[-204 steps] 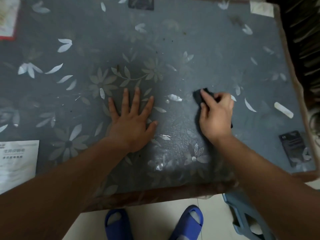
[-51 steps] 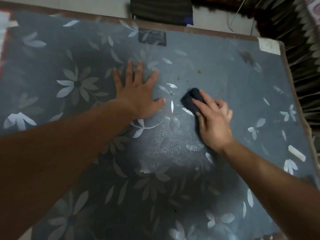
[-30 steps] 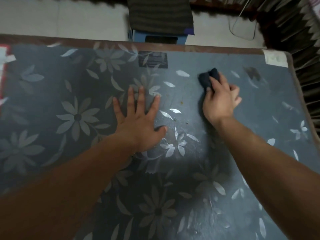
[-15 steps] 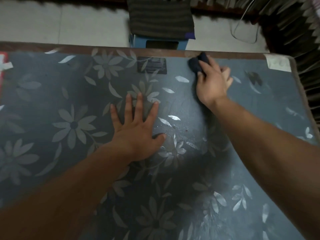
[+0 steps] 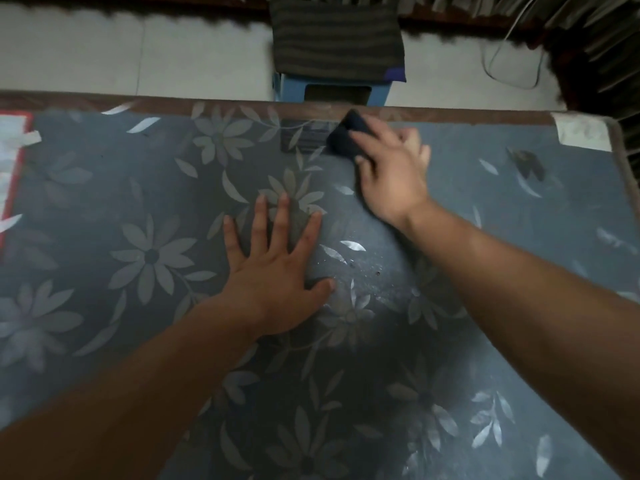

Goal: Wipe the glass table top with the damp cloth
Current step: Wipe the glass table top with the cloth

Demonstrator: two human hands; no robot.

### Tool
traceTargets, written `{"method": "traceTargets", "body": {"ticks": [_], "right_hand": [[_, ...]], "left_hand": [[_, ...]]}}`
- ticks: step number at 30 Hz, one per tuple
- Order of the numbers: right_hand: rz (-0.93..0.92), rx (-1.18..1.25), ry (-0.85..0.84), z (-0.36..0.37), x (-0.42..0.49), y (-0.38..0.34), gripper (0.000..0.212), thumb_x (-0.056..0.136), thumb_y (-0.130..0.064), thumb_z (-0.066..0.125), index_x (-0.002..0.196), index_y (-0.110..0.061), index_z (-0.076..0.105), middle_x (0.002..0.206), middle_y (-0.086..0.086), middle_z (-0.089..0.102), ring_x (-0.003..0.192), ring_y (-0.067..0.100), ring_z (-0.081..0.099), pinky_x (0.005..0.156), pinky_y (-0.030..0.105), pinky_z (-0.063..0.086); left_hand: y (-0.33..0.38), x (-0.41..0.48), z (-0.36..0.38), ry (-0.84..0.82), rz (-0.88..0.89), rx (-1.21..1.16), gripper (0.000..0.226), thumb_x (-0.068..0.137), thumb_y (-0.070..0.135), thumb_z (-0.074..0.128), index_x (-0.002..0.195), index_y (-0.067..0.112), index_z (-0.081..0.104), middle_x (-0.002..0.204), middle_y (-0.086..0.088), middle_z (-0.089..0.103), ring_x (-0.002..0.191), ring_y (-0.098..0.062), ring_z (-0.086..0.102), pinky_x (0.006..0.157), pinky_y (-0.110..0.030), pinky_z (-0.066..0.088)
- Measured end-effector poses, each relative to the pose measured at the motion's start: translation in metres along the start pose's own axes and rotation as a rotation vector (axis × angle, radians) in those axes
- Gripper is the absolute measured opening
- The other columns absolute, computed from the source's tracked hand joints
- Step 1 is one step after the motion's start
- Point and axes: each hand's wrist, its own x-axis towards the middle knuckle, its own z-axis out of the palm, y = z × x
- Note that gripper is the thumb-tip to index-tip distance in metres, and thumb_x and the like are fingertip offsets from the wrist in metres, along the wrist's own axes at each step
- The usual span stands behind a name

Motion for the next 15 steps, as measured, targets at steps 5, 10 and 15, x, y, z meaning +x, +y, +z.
{"method": "traceTargets", "body": {"ticks": [5, 10, 15], "right_hand": [[0.046, -0.019, 0.006, -0.012, 0.018, 0.026, 0.041, 0.098, -0.025, 0.049, 0.137, -0.037, 0.055, 0.152, -0.012, 0.042, 0.118, 0.030, 0.038, 0.086, 0.033, 0.019], [0.032, 0.042, 0.013, 0.008, 0.018, -0.024, 0.041, 0.097, -0.026, 0.049, 0.136, -0.036, 0.056, 0.152, -0.012, 0.042, 0.119, 0.027, 0.038, 0.083, 0.032, 0.018], [-0.314, 0.064, -0.113, -0.009, -0.035, 0.009, 0.042, 0.093, -0.019, 0.058, 0.133, -0.032, 0.061, 0.148, -0.010, 0.049, 0.114, 0.027, 0.044, 0.088, 0.035, 0.024]], "left_hand": [[0.000, 0.001, -0.001, 0.007, -0.002, 0.000, 0.091, 0.080, 0.081, 0.022, 0.145, 0.043, -0.029, 0.154, -0.005, -0.040, 0.139, -0.030, -0.041, 0.108, -0.068, -0.017], [0.002, 0.002, 0.001, 0.020, -0.029, 0.011, 0.102, 0.077, 0.081, 0.021, 0.150, 0.027, -0.025, 0.157, -0.003, -0.036, 0.141, -0.028, -0.038, 0.109, -0.068, -0.014], [0.001, 0.002, 0.001, -0.010, -0.054, 0.010, 0.109, 0.072, 0.083, 0.014, 0.149, 0.017, -0.026, 0.156, -0.002, -0.037, 0.140, -0.025, -0.039, 0.110, -0.067, -0.014]]}}
